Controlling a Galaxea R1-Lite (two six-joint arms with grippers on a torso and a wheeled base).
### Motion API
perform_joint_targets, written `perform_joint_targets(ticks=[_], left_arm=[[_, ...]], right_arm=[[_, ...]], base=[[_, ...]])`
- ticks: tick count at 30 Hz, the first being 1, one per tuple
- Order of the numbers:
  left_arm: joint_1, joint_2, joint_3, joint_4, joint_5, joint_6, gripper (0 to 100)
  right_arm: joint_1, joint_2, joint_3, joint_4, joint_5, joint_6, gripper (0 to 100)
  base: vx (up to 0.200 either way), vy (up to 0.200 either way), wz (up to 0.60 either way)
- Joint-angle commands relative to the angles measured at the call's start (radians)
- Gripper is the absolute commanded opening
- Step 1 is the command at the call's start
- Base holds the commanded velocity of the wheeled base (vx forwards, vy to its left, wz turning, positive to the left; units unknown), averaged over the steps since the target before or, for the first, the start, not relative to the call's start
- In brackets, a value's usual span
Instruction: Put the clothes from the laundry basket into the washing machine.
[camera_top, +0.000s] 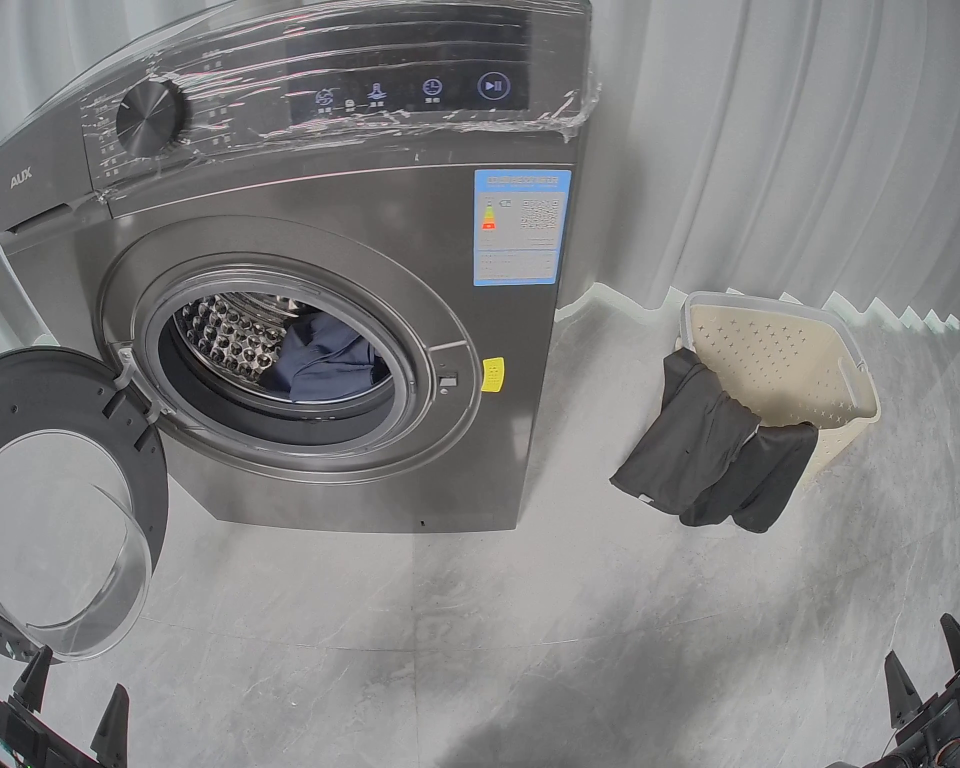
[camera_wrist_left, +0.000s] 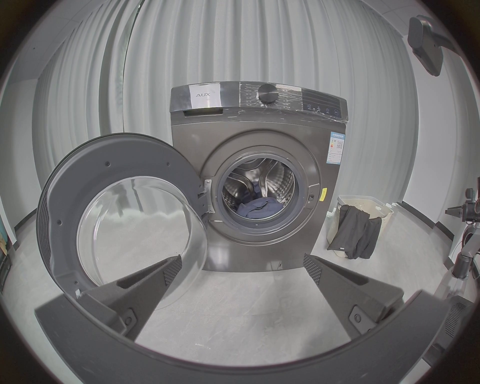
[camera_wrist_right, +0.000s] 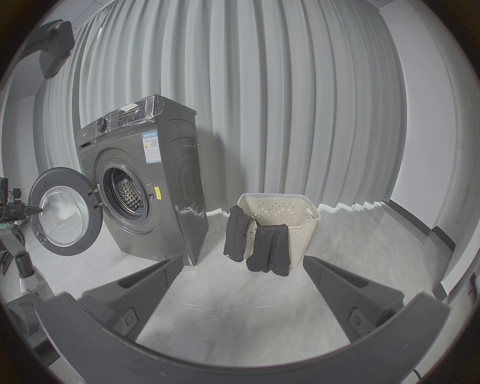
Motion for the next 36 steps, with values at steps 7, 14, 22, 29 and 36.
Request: perform_joint_targets(ticks=[7,14,22,29,36], left_arm=[[0.0,-0.012,0.018,0.0,0.0,-0.001,100],[0.0,-0.012,0.016,0.0,0.0,-0.004,100],[-0.001,-0.012,0.016,0.0,0.003,-0.01,100],[-0.001,-0.012,0.016,0.0,0.018,-0.024,100],[-0.001,-0.012,0.016,0.0,0.018,-0.024,100]], right_arm=[[0.0,-0.009,0.016,-0.001,0.0,0.0,100],[-0.001,-0.009,0.016,0.0,0.0,0.0,100],[-0.001,-0.007,0.016,-0.001,-0.001,0.001,100],[-0.001,-0.007,0.016,-0.001,-0.001,0.001,100],[-0.001,-0.007,0.016,-0.001,-0.001,0.003,100]], base=[[0.0,-0.2,0.0],[0.0,-0.2,0.0],[0.0,-0.2,0.0],[0.0,-0.2,0.0],[0.0,-0.171,0.0]])
